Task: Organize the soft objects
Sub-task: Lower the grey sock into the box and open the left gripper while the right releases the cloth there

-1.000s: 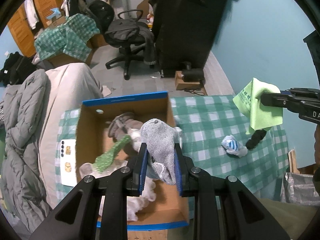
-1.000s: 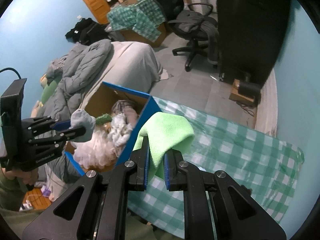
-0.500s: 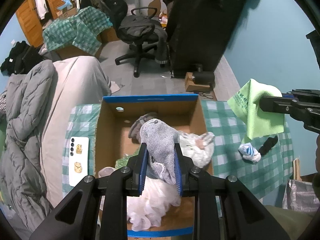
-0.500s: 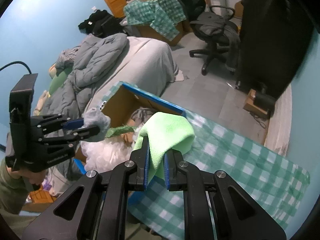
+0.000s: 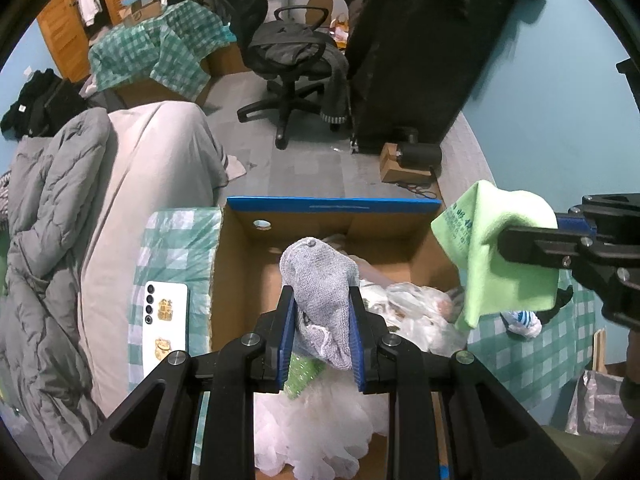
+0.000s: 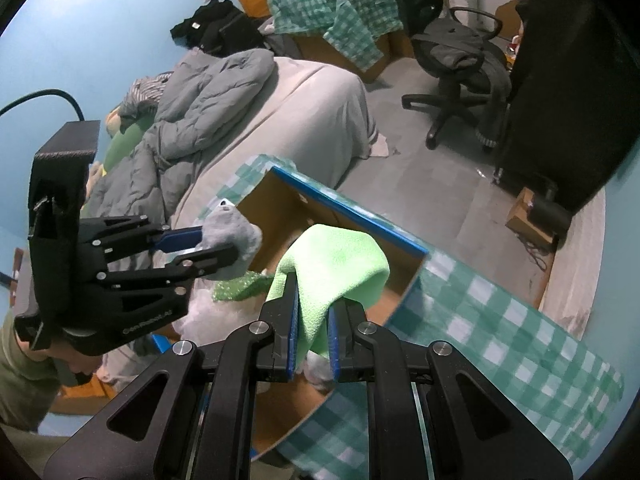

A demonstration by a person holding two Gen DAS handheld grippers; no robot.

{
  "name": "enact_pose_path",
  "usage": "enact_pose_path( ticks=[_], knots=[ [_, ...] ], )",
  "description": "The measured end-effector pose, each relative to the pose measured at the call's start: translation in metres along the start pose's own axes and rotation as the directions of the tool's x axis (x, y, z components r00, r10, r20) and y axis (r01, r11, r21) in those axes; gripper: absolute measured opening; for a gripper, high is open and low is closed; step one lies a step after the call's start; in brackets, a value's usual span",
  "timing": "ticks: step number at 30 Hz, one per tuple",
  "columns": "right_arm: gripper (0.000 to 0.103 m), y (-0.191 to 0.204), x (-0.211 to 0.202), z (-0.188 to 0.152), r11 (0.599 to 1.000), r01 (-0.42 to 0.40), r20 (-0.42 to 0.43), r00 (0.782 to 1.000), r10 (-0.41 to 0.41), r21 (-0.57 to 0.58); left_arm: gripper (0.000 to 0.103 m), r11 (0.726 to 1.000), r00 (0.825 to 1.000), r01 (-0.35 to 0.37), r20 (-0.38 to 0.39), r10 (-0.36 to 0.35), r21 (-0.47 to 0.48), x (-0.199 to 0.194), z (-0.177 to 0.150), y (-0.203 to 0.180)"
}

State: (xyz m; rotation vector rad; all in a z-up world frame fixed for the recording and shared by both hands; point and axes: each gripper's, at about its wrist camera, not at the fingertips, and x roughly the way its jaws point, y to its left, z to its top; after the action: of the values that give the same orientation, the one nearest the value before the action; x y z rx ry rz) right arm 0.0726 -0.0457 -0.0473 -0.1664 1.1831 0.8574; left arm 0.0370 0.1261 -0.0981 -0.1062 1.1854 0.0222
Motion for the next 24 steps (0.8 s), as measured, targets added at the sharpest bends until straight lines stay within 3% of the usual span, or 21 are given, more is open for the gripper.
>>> enact_pose_path(
  ticks=[17, 21, 22, 24],
  knots=[
    [0.013, -0.002, 0.048, 0.021, 1.0, 0.0, -0.056, 0.998, 0.002, 0.028, 0.029, 1.0, 0.999, -0.003, -0.043, 0.002, -0.018, 0.031, 0.01, 0.01],
    [0.014, -0.003, 0.056, 0.022, 0.999, -0.001, -0.075, 0.997, 0.004, 0.033, 0.044, 1.0, 0.998, -0.02, -0.052, 0.019, -0.014, 0.032, 0.009, 0.01],
    [0.016, -0.002, 0.058, 0.023, 0.999, -0.005, -0.084, 0.996, 0.008, 0.033, 0.048, 1.0, 0.999, -0.027, -0.047, 0.026, -0.012, 0.03, 0.008, 0.01],
    [0.043, -0.003, 0.06, 0.024, 0.999, -0.001, -0.092, 0.996, 0.004, 0.032, 0.054, 0.999, 0.998, -0.043, -0.043, 0.042, -0.012, 0.028, 0.008, 0.011]
  ],
)
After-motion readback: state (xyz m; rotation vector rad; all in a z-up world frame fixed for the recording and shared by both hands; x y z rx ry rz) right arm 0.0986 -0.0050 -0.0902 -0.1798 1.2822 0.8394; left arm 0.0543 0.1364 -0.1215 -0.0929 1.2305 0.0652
